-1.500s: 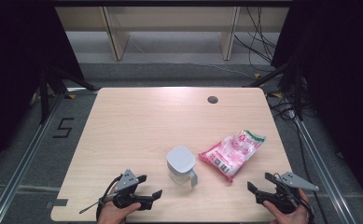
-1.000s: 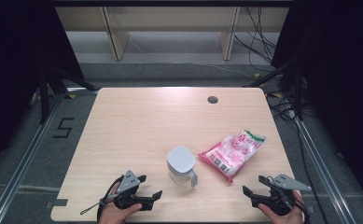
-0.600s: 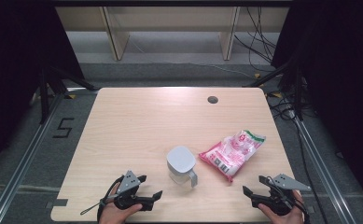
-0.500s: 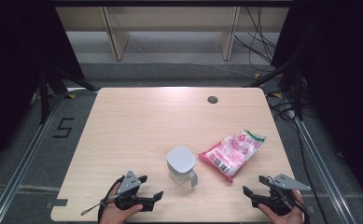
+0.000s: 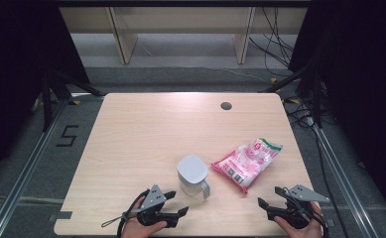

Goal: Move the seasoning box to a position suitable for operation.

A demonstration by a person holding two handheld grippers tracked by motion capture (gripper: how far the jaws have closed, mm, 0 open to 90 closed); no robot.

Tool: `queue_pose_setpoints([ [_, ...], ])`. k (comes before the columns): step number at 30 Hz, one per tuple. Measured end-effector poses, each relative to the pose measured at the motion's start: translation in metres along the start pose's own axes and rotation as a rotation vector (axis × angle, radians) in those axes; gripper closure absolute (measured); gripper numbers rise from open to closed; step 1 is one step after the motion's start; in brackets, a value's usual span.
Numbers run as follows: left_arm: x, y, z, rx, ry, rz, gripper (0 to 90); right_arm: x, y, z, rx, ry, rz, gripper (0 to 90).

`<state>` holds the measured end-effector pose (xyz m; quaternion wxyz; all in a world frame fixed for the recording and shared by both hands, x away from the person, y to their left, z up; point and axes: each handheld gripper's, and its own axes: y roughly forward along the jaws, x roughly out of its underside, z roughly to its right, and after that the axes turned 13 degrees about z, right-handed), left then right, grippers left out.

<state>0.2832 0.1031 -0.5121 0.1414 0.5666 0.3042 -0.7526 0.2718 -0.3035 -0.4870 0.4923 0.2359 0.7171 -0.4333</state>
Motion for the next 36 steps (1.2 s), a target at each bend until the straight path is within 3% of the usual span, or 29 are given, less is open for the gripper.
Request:
queue_pose_setpoints([
  [4, -0.003, 0.012, 0.007, 0.014, 0.001, 0.023, 37.2, 0.000, 0.000, 0.001, 0.005, -0.017, 0.003, 24.1],
  [5, -0.003, 0.014, 0.008, 0.031, 0.026, 0.017, 40.7, 0.000, 0.001, 0.002, 0.001, -0.031, 0.009, 24.1],
  [7, -0.003, 0.019, 0.011, 0.037, 0.051, 0.020, 43.6, 0.000, 0.001, 0.001, -0.002, -0.020, 0.000, 24.1],
  [8, -0.003, 0.022, 0.015, 0.045, 0.034, 0.032, 46.0, 0.001, 0.003, 0.001, -0.012, -0.011, 0.013, 24.1],
  [9, -0.004, 0.025, 0.014, 0.049, 0.061, 0.015, 47.7, 0.001, 0.003, -0.002, -0.005, 0.026, 0.007, 24.1],
  [10, -0.004, 0.028, 0.016, 0.056, 0.049, 0.025, 48.1, 0.001, 0.003, -0.003, -0.011, 0.031, -0.002, 24.1],
  [11, -0.004, 0.031, 0.017, 0.049, 0.069, 0.024, 49.1, 0.001, 0.002, 0.001, -0.020, -0.013, -0.011, 24.1],
  [12, -0.004, 0.034, 0.017, 0.049, 0.048, 0.028, 49.7, 0.001, 0.003, 0.001, -0.008, -0.018, -0.010, 24.1],
  [13, -0.005, 0.036, 0.017, 0.042, 0.070, 0.021, 49.8, 0.001, 0.003, 0.001, -0.008, -0.018, -0.011, 24.1],
  [15, -0.007, 0.041, 0.018, 0.051, 0.076, 0.018, 50.8, 0.001, 0.003, 0.001, -0.014, -0.017, -0.014, 24.1],
  [16, -0.007, 0.044, 0.022, 0.048, 0.065, 0.041, 52.0, 0.001, 0.004, 0.001, -0.010, -0.023, -0.012, 24.1],
  [17, -0.008, 0.045, 0.022, 0.052, 0.070, 0.032, 53.2, 0.001, 0.004, -0.003, 0.005, 0.011, -0.023, 24.1],
  [18, -0.009, 0.048, 0.026, 0.064, 0.054, 0.051, 53.9, 0.001, 0.004, 0.000, -0.017, -0.030, -0.012, 24.1],
  [21, -0.011, 0.055, 0.028, 0.049, 0.093, 0.060, 59.6, 0.001, 0.004, 0.000, -0.020, -0.020, -0.014, 24.1],
  [22, -0.011, 0.056, 0.029, 0.041, 0.083, 0.050, 61.4, 0.001, 0.003, -0.004, -0.029, 0.030, -0.019, 24.1],
  [23, -0.011, 0.058, 0.029, 0.042, 0.082, 0.054, 63.4, 0.001, 0.005, -0.003, -0.030, 0.013, 0.004, 24.1],
  [25, -0.011, 0.060, 0.030, 0.025, 0.080, 0.071, 68.0, 0.001, 0.005, -0.003, -0.034, 0.011, 0.001, 24.1],
  [27, -0.012, 0.060, 0.029, 0.014, 0.126, 0.060, 72.3, 0.001, 0.005, -0.003, -0.029, 0.008, -0.006, 24.1],
  [28, -0.012, 0.061, 0.030, 0.007, 0.092, 0.066, 74.8, 0.001, 0.006, -0.002, -0.033, -0.009, 0.007, 24.1],
  [29, -0.013, 0.061, 0.028, 0.010, 0.115, 0.073, 76.6, 0.002, 0.005, -0.003, -0.035, -0.003, -0.002, 24.1],
  [30, -0.012, 0.061, 0.029, 0.004, 0.078, 0.077, 78.1, 0.002, 0.006, -0.003, -0.037, -0.004, -0.002, 24.1],
  [31, -0.012, 0.061, 0.029, 0.013, 0.071, 0.075, 79.4, 0.001, 0.006, -0.003, -0.038, -0.004, -0.001, 24.2],
  [32, -0.011, 0.060, 0.030, 0.008, 0.080, 0.075, 80.5, 0.001, 0.005, -0.003, -0.046, -0.005, 0.002, 24.2],
  [33, -0.011, 0.059, 0.030, -0.009, 0.104, 0.062, 80.6, 0.001, 0.006, -0.001, -0.041, -0.040, 0.011, 24.2],
  [35, -0.012, 0.058, 0.028, 0.021, 0.123, 0.072, 80.8, 0.001, 0.006, -0.003, -0.043, -0.017, 0.004, 24.2],
  [36, -0.011, 0.057, 0.028, 0.010, 0.104, 0.070, 80.9, 0.001, 0.006, -0.002, -0.043, -0.022, 0.002, 24.2],
])
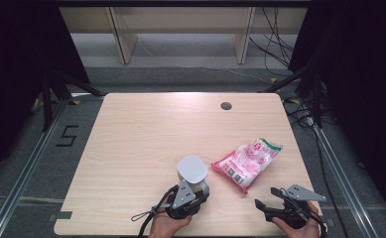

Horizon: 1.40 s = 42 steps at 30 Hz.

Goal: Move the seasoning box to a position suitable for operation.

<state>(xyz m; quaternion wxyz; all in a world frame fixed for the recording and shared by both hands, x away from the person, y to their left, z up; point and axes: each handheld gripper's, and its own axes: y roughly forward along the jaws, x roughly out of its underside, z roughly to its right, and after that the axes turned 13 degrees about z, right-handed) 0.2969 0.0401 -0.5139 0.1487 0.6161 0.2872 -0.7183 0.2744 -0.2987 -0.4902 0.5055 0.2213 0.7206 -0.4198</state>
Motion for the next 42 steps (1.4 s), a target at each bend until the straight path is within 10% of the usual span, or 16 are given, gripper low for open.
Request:
queue_pose_setpoints([
  [19, 0.000, -0.052, -0.039, -0.046, 0.109, -0.077, 81.5, 0.000, 0.001, 0.001, -0.016, -0.034, -0.007, 24.3],
  [30, -0.001, -0.063, -0.069, -0.119, 0.074, -0.055, 83.3, 0.000, 0.002, 0.000, -0.016, -0.033, -0.016, 24.5],
  [34, -0.004, -0.068, -0.076, -0.071, 0.026, -0.047, 73.5, 0.000, 0.002, 0.000, -0.030, -0.033, -0.008, 24.7],
  [42, -0.017, -0.058, -0.061, -0.074, 0.073, -0.045, 49.4, 0.000, 0.003, -0.001, -0.037, -0.029, -0.012, 24.7],
])
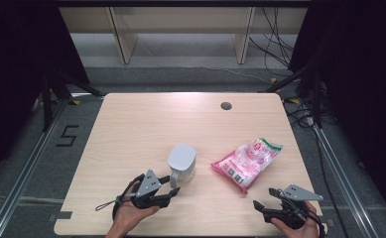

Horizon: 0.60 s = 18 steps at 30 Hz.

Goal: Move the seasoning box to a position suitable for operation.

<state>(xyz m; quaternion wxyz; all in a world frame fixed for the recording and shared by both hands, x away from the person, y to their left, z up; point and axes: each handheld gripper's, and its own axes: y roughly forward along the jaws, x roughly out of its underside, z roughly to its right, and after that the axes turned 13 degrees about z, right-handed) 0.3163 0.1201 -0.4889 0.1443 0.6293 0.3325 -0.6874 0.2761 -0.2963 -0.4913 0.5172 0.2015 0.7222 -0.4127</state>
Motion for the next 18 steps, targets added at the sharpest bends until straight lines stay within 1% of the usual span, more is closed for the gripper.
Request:
queue_pose_setpoints([
  [1, 0.000, 0.000, 0.000, 0.000, 0.000, 0.000, 50.2, 0.000, 0.000, 0.000, 0.000, 0.000, 0.000, 24.7],
  [2, -0.001, 0.003, 0.002, -0.004, -0.010, 0.001, 52.3, 0.000, 0.000, -0.002, 0.011, 0.004, -0.001, 24.7],
  [3, -0.002, 0.006, 0.000, -0.026, 0.005, -0.002, 56.4, 0.000, 0.000, -0.001, 0.013, -0.013, 0.003, 24.7],
  [4, -0.003, 0.007, -0.002, -0.039, 0.007, 0.010, 61.1, 0.000, -0.001, -0.003, 0.009, 0.028, -0.005, 24.7],
  [5, -0.004, 0.007, -0.004, -0.040, -0.002, 0.007, 65.7, 0.000, 0.000, -0.001, 0.005, 0.008, -0.002, 24.7],
  [6, -0.004, 0.008, -0.006, -0.026, -0.025, 0.014, 66.1, 0.000, 0.002, 0.000, 0.008, -0.006, 0.000, 24.7],
  [7, -0.004, 0.009, -0.007, -0.021, -0.036, 0.017, 66.5, 0.000, 0.001, 0.001, 0.000, -0.005, -0.002, 24.7],
  [8, -0.004, 0.011, -0.008, -0.026, -0.043, 0.018, 66.8, 0.000, 0.001, -0.001, 0.016, 0.007, -0.002, 24.7],
  [9, -0.004, 0.013, -0.009, -0.020, -0.043, 0.027, 67.0, 0.000, 0.001, -0.003, 0.017, 0.023, -0.011, 24.7],
  [10, -0.004, 0.014, -0.010, -0.025, -0.056, 0.024, 67.3, 0.000, 0.001, 0.000, 0.001, -0.003, -0.003, 24.7],
  [11, -0.004, 0.016, -0.012, -0.023, -0.056, 0.025, 67.5, 0.000, 0.000, -0.001, 0.001, 0.011, -0.004, 24.7],
  [12, -0.005, 0.018, -0.012, -0.020, -0.061, 0.031, 67.6, 0.000, 0.001, 0.000, -0.002, -0.002, -0.004, 24.7],
  [13, -0.005, 0.019, -0.013, -0.024, -0.056, 0.027, 67.6, 0.000, 0.000, -0.002, 0.001, 0.007, -0.004, 24.7],
  [14, -0.006, 0.020, -0.016, -0.015, -0.028, 0.026, 67.6, 0.000, 0.000, -0.002, 0.001, 0.007, -0.004, 24.7],
  [15, -0.006, 0.022, -0.016, -0.014, -0.055, 0.028, 67.6, 0.000, 0.000, -0.002, 0.002, 0.007, -0.003, 24.7],
  [16, -0.006, 0.023, -0.016, -0.017, -0.057, 0.030, 67.6, 0.000, 0.000, -0.003, 0.006, 0.028, -0.008, 24.7],
  [17, -0.006, 0.024, -0.018, -0.004, -0.053, 0.034, 67.6, 0.000, 0.000, -0.003, 0.002, 0.021, -0.008, 24.7],
  [18, -0.006, 0.025, -0.020, -0.003, -0.054, 0.034, 67.5, 0.000, 0.001, -0.002, -0.001, 0.007, -0.006, 24.6],
])
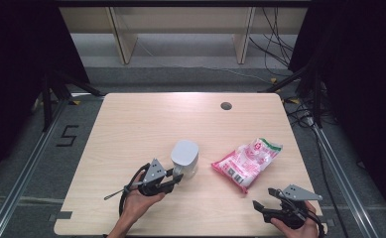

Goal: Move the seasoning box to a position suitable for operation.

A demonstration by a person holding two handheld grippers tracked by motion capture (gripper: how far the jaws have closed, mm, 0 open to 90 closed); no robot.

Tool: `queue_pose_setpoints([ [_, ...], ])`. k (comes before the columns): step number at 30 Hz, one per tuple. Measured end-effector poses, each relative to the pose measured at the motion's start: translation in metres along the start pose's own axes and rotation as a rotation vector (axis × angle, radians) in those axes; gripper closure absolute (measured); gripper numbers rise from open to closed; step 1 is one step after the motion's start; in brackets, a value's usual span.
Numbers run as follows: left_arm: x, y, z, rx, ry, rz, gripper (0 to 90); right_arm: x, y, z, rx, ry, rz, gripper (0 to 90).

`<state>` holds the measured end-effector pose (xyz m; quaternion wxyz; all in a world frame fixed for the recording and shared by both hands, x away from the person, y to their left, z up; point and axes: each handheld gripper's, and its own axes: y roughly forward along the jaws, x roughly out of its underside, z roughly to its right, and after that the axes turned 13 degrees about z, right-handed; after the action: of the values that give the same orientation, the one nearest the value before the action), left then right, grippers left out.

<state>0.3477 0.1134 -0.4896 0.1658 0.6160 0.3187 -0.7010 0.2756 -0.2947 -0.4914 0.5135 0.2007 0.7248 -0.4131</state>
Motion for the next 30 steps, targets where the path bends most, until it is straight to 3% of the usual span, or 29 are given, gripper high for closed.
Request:
queue_pose_setpoints([
  [1, 0.000, 0.000, -0.002, -0.002, 0.017, -0.005, 67.6, 0.000, 0.000, 0.000, -0.001, -0.007, -0.001, 24.6],
  [5, 0.000, 0.000, -0.007, -0.025, 0.011, 0.003, 67.6, -0.001, 0.000, 0.000, 0.003, -0.023, -0.006, 24.6],
  [7, 0.002, 0.001, -0.016, -0.059, 0.031, 0.013, 67.5, 0.000, 0.001, -0.001, -0.012, -0.019, 0.000, 24.5],
  [8, 0.003, 0.001, -0.018, -0.084, 0.001, 0.005, 67.5, -0.001, 0.000, -0.001, -0.005, -0.028, 0.002, 24.5],
  [9, 0.003, 0.001, -0.018, -0.084, 0.001, 0.005, 67.7, -0.001, -0.001, -0.002, -0.009, -0.011, -0.010, 24.4],
  [10, 0.006, 0.002, -0.026, -0.116, -0.002, 0.005, 67.8, -0.001, -0.001, -0.002, -0.008, 0.003, -0.015, 24.3],
  [13, 0.007, 0.004, -0.031, -0.154, -0.005, 0.012, 67.9, 0.000, 0.001, -0.001, 0.002, -0.013, -0.004, 24.3],
  [18, 0.006, 0.011, -0.036, -0.170, -0.012, 0.027, 68.3, -0.001, 0.001, 0.000, -0.008, -0.035, -0.005, 24.2],
  [23, 0.008, 0.015, -0.040, -0.195, -0.002, 0.045, 68.6, 0.000, 0.001, -0.002, -0.018, 0.019, -0.002, 24.0],
  [26, 0.009, 0.017, -0.043, -0.224, 0.006, 0.049, 69.1, 0.000, 0.002, -0.001, -0.018, -0.001, 0.005, 23.9],
  [27, 0.009, 0.018, -0.043, -0.234, 0.009, 0.053, 69.3, 0.000, 0.002, -0.003, -0.018, 0.019, -0.001, 23.8],
  [30, 0.010, 0.020, -0.047, -0.242, 0.001, 0.065, 69.8, 0.001, 0.002, -0.002, -0.021, 0.010, 0.001, 23.8],
])
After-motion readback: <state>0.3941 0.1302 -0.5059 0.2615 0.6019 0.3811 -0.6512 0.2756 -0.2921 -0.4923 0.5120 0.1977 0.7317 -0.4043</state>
